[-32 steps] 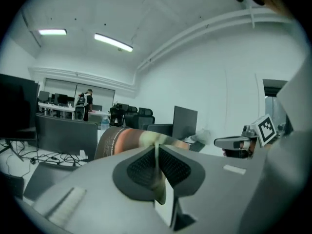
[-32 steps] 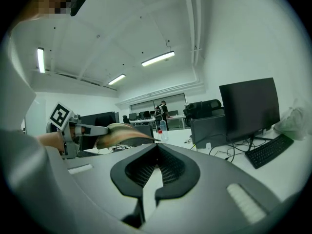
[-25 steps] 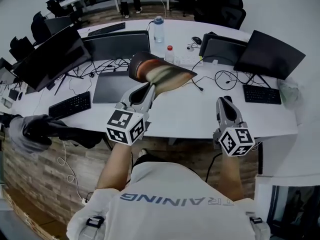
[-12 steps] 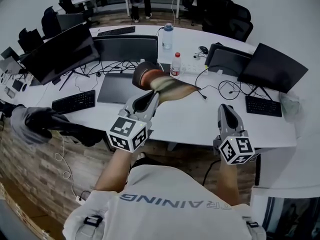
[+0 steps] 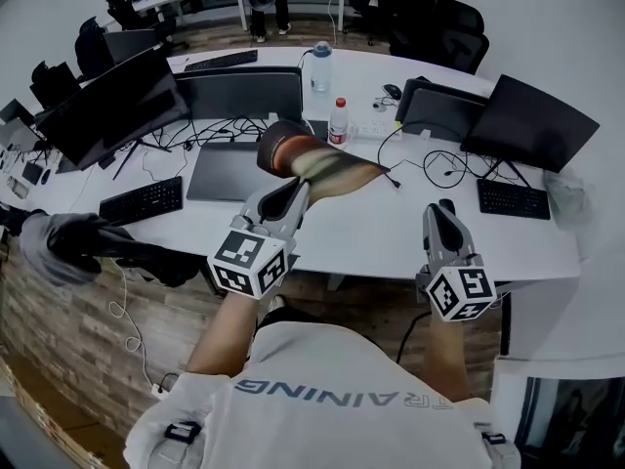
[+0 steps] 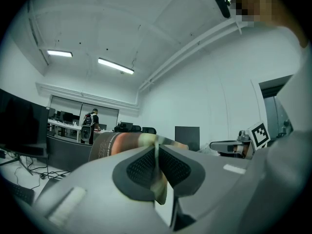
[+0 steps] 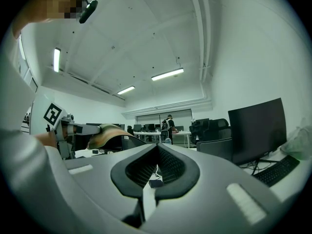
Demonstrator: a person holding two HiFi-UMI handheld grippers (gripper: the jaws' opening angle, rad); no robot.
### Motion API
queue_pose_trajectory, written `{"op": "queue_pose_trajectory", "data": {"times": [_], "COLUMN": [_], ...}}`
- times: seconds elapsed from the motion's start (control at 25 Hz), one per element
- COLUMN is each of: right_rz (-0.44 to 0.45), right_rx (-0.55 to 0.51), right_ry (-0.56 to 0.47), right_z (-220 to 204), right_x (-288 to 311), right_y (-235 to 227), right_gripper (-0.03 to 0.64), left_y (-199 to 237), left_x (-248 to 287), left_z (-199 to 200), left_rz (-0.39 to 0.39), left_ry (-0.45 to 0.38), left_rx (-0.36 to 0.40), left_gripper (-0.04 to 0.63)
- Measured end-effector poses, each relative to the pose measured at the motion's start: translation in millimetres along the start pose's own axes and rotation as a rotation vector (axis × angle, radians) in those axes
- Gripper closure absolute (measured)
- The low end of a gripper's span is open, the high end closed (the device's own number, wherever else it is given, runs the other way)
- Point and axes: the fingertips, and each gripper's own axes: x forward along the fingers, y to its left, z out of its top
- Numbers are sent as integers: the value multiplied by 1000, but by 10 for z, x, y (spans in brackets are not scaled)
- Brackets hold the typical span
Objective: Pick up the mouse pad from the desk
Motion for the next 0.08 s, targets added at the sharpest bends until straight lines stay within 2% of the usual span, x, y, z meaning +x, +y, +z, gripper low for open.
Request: {"op": "queue_pose_trajectory", "data": {"times": [0.08], "right_rz": [-1], "right_rx": [1], "right_ry": [-2], "right_z": [1], "right_x": [-4], "right_y": [-24], "right_gripper": [607], "left_y": [-15], "left_x": [26], "left_z": [3], "left_rz": [-3], "left_ry": [-1], "left_rx": [2], "left_gripper": [566]}}
